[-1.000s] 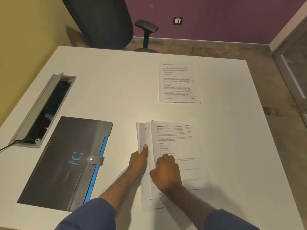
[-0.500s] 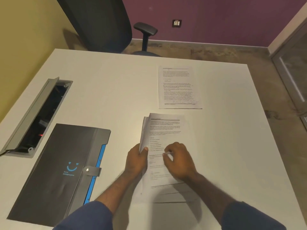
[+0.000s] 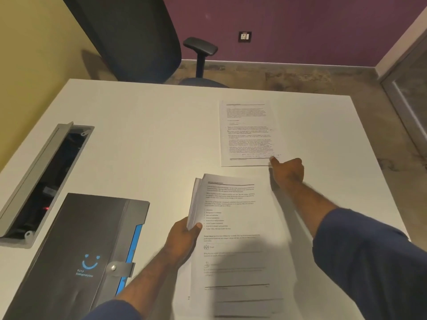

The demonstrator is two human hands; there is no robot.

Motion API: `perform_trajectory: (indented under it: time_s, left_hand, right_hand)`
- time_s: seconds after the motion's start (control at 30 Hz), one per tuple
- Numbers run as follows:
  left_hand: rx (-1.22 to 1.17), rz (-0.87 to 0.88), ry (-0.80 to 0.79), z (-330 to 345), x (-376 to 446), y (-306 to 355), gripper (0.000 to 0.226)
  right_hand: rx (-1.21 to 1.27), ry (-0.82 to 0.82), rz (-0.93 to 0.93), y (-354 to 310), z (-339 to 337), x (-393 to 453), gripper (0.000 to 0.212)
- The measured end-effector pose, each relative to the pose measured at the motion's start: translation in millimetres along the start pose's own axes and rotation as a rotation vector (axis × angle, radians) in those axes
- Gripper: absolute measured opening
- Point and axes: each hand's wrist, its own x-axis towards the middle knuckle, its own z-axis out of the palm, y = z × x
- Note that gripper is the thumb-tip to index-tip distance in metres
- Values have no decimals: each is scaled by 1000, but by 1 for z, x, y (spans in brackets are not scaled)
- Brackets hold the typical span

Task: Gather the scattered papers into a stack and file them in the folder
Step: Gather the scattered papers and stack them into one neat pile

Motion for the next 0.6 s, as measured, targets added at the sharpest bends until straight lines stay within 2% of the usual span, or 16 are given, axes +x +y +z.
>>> perform_trajectory:
  time_s: [0.07, 0.2, 0.4, 0.47, 0.6]
  left_hand:
    - [-10, -6, 1, 0, 2, -3, 21]
    - [9, 0, 12, -2, 6, -5, 16]
    - [-8, -23, 11, -1, 8, -7, 15]
    - [3, -23, 21, -1, 9, -8, 14]
    - [1, -31, 28, 1, 10, -8, 15]
  right_hand:
    - [-45, 11, 30, -6, 7, 9, 74]
    - [-171, -1, 48, -14, 18, 13, 66]
    - [-165, -1, 120, -21, 24, 15, 57]
    - [-151, 11, 103, -17, 24, 17, 46]
    - [109, 49, 22, -11, 22, 12, 17]
